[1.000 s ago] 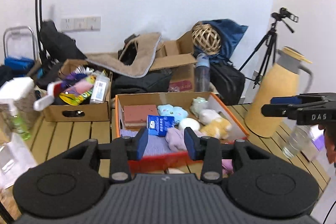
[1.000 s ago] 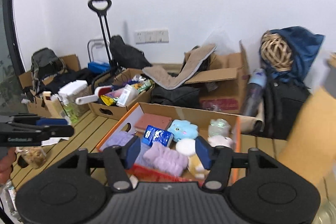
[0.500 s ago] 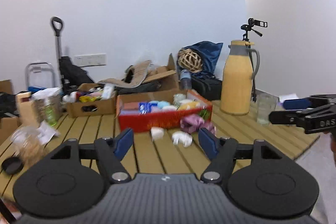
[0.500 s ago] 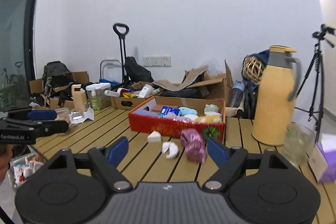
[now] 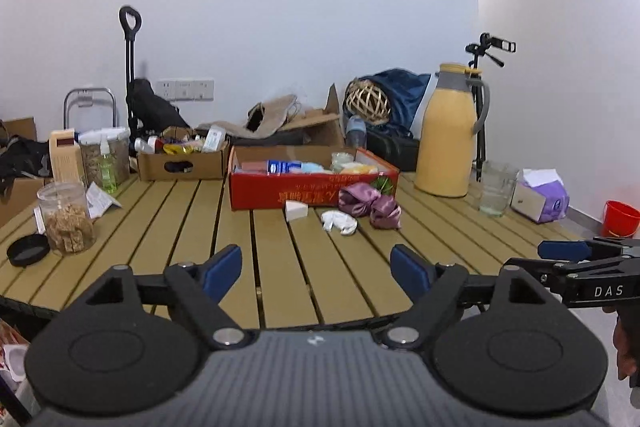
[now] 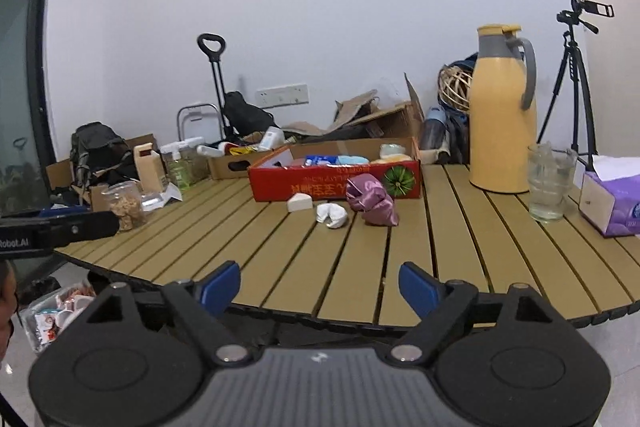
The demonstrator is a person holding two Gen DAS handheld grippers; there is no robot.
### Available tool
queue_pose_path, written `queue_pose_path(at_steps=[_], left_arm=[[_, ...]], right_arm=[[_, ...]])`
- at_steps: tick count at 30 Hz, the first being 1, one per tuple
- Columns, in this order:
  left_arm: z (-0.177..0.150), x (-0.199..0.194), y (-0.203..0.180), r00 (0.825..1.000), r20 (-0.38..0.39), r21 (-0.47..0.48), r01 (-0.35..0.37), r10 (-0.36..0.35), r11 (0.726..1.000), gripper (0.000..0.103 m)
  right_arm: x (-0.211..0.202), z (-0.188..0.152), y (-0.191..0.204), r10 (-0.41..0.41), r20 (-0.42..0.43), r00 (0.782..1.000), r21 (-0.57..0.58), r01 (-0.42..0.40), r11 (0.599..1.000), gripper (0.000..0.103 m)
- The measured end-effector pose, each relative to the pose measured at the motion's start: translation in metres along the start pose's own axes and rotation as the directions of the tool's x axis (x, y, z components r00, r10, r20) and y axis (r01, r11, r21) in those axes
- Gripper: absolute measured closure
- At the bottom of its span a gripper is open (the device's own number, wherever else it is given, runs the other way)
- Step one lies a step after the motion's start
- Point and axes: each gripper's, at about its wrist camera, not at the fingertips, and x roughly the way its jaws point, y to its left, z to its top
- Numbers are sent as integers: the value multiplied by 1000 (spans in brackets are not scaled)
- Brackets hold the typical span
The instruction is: Organize soft objects
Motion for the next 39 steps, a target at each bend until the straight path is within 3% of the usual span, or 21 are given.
queue_pose_path(at_steps=[7,16,19,22,26,28,31,34,35,36,39], left_arm=[[-3,53,5,998,-64,0,14,-14,1000,20],[39,167,1,992,-107,37,67,-63,997,22],[56,207,1,989,-129,39,79,-74,996,24],[71,243,-3,985,-133,29,111,-106,993,25],[78,283,-17,980,-154,39,135,-128,990,27],[76,302,-23,966,-181,15,188,-182,982,27],[71,330,-32,922,-251,-77,284,-294,956,27],[60,358,-47,886,-308,-105,332,-348,937,40],[57,367,-53,869,-335,-111,346,-363,932,51],[55,373,-57,860,-349,-116,354,-372,928,54],[53,380,-64,860,-342,-111,363,-379,925,54]], right_arm=[[45,-1,-7,6,-60,998,8,-5,1000,19],[184,58,-44,-40,-107,993,-24,38,999,29],[243,71,-60,-71,-134,988,-37,67,997,38],[282,75,-73,-33,-191,981,-37,26,999,72],[275,73,-99,53,-229,972,63,-39,997,83],[257,74,-121,151,-204,967,165,-118,979,84],[241,68,-158,277,-186,943,325,-207,923,83],[244,60,-175,179,-218,959,327,-101,939,82],[245,58,-178,167,-219,961,330,-89,940,82],[246,57,-182,173,-212,962,347,-91,933,82],[247,55,-182,107,-209,972,321,-35,946,81]])
